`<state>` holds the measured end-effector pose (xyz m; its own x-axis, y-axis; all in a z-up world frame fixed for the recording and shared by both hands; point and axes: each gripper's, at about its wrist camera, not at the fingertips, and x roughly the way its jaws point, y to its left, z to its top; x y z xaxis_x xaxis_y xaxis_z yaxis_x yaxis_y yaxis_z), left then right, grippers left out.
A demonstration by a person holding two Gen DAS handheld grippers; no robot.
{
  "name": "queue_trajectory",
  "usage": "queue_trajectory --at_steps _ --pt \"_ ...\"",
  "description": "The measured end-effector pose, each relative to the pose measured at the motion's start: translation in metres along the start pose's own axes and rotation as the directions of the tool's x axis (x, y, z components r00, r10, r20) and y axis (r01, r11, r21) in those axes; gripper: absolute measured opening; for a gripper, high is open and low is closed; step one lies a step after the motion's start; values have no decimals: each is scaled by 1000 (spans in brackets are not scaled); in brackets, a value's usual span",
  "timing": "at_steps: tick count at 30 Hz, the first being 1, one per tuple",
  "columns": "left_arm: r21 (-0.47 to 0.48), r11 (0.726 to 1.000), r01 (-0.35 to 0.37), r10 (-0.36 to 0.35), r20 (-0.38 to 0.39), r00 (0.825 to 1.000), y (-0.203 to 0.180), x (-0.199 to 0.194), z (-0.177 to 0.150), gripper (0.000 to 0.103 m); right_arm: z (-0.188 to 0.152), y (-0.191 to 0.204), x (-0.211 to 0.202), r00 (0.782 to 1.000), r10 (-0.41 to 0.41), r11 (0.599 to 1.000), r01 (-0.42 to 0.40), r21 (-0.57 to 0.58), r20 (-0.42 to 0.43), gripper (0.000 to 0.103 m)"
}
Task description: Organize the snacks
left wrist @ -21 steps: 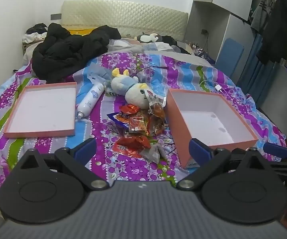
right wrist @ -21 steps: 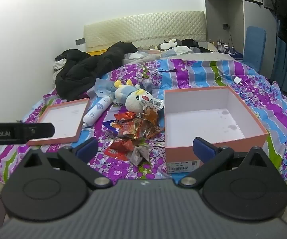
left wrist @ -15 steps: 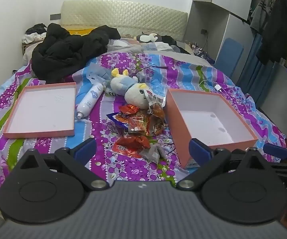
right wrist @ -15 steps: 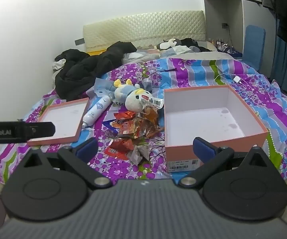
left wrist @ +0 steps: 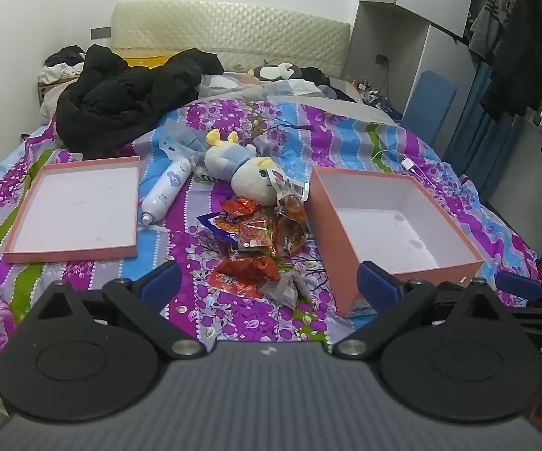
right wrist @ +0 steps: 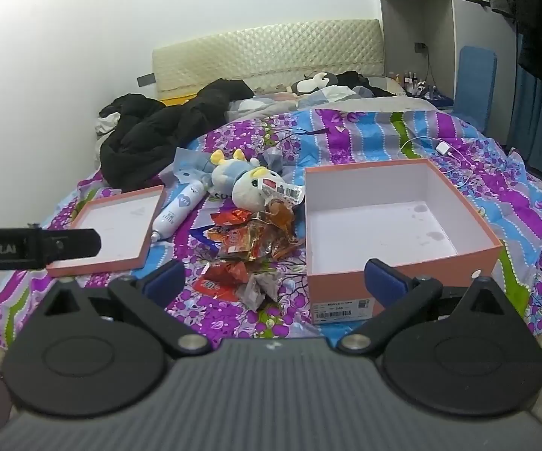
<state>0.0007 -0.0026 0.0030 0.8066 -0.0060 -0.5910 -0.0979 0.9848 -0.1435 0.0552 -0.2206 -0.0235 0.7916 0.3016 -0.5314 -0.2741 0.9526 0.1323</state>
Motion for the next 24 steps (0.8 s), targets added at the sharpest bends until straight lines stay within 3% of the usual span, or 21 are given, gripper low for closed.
queue_trajectory --at_steps 24 --pt "25 1000 -2 2 22 1000 0 -6 1 101 5 1 -1 1000 -3 1000 3 6 18 103"
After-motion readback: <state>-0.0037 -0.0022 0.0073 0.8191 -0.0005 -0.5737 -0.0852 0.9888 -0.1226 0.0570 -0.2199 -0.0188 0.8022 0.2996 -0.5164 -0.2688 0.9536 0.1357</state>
